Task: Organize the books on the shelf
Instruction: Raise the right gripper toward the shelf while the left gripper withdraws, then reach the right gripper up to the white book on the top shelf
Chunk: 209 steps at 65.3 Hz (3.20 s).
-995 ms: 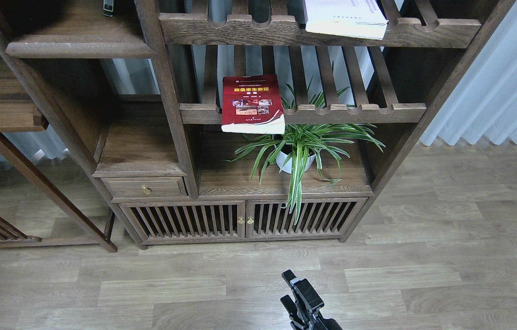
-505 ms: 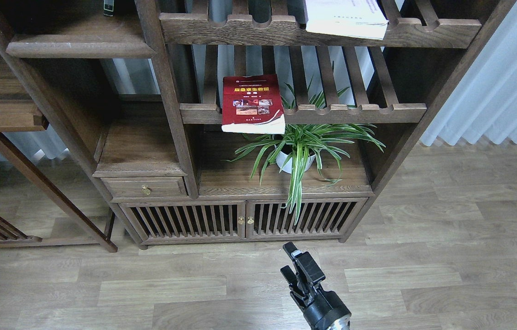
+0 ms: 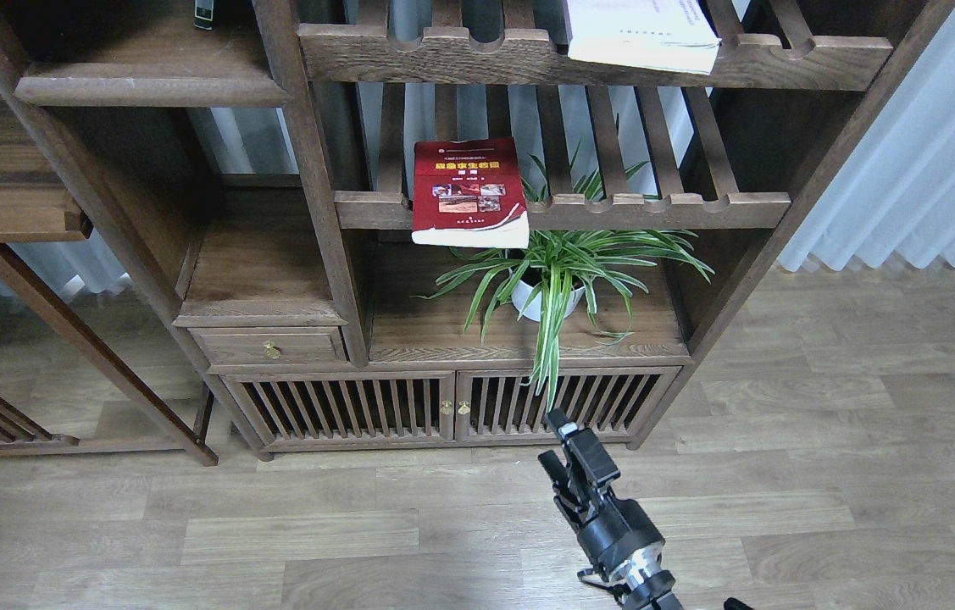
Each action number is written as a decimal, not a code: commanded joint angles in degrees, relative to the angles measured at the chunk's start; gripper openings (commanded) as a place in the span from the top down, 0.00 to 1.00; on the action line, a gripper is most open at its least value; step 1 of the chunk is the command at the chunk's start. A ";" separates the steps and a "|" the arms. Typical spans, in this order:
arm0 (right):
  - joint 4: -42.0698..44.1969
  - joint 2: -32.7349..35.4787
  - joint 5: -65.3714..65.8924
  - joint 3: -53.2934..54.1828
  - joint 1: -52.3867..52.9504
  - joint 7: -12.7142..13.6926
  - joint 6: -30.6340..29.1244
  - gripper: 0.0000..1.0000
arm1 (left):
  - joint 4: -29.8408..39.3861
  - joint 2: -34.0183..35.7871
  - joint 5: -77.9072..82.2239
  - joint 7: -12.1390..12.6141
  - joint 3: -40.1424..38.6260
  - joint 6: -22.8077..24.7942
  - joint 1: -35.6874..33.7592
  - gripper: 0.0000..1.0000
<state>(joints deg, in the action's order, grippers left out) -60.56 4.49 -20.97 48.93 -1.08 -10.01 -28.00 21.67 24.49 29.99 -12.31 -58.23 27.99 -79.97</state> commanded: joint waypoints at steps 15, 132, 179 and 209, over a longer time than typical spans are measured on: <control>-0.61 -0.01 -0.66 1.25 0.99 -0.09 0.00 0.03 | -7.42 -4.54 -0.46 -4.21 1.72 -0.92 -1.60 0.94; -2.37 0.43 -1.80 5.21 -0.68 -0.09 0.00 0.02 | 1.36 -5.68 4.99 -9.66 6.47 -3.38 7.01 0.35; -2.28 0.43 -1.89 5.21 -0.59 -0.09 0.00 0.02 | 24.04 -2.16 4.90 -9.84 -7.86 -3.38 28.28 0.31; -2.28 0.52 -1.89 5.21 -0.77 -0.09 0.00 0.02 | 30.98 -2.43 4.90 -9.75 -11.02 -3.29 37.95 0.30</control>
<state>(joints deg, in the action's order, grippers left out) -62.84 5.00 -22.86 54.14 -1.83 -10.10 -28.00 49.81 22.08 34.88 -22.14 -68.40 24.68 -44.92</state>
